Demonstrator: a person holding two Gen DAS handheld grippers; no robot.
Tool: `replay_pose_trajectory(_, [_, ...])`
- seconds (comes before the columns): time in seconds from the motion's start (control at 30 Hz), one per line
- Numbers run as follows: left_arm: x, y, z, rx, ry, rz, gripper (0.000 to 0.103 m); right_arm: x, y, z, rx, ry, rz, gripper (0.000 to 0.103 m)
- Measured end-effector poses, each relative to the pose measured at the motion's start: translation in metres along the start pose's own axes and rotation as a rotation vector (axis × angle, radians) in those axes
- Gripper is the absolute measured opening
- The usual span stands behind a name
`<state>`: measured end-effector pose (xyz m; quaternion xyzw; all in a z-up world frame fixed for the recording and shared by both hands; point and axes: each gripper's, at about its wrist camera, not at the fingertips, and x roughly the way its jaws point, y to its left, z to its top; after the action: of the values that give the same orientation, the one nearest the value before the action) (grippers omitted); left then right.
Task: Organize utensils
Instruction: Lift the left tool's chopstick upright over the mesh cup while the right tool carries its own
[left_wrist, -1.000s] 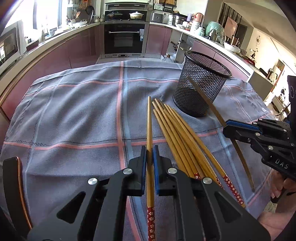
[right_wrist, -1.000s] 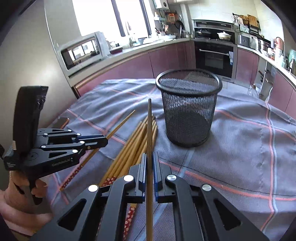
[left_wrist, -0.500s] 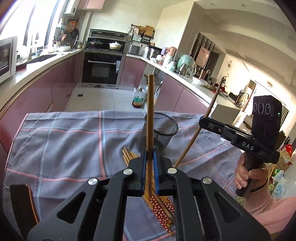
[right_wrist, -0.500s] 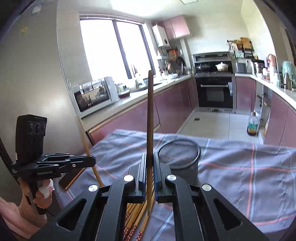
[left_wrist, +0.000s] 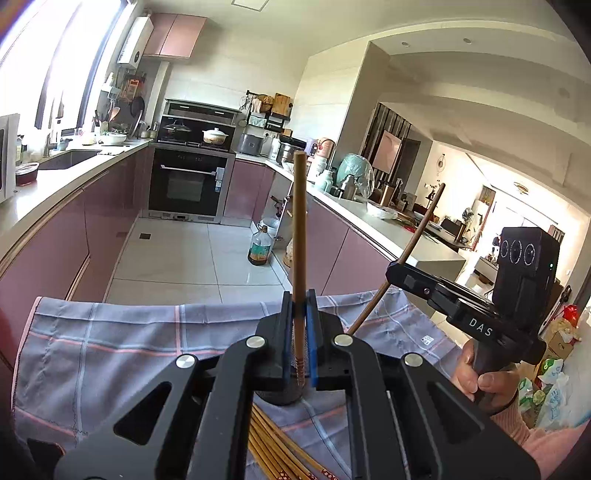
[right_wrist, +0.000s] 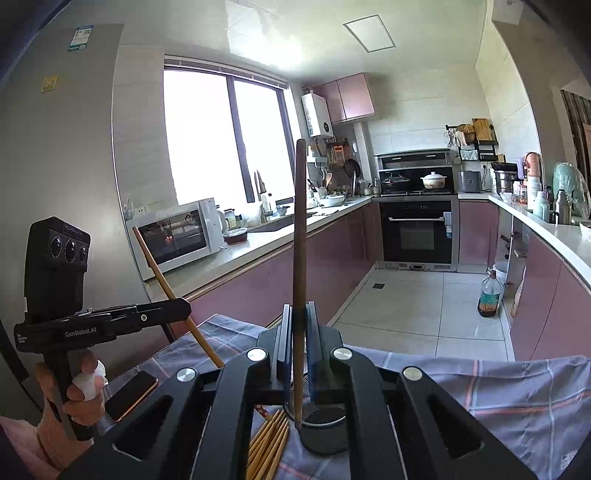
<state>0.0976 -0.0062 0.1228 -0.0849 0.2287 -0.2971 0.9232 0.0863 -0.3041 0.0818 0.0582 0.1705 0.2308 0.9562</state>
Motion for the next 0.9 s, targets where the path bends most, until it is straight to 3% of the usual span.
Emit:
replay_pose_trajectory(0.13, [0.019, -0.005, 0.018, 0.016, 0.01, 0.023, 0.007, 0.012, -0.014, 0.009, 0.008, -0.009, -0.022, 0.005])
replay_pose_trajectory(0.27, [0.053, -0.005, 0.021, 0.029, 0.09, 0.046, 0.007, 0.036, -0.024, 0.002, 0.011, 0.054, -0.031, 0.005])
replay_pose_trajectory(0.53, [0.111, 0.003, -0.005, 0.057, 0.244, 0.052, 0.007, 0.077, -0.031, -0.026, 0.017, 0.215, -0.038, 0.005])
replay_pose_trajectory(0.9, [0.164, 0.02, -0.024, 0.076, 0.318, 0.08, 0.008, 0.099, -0.034, -0.035, 0.039, 0.338, -0.049, 0.006])
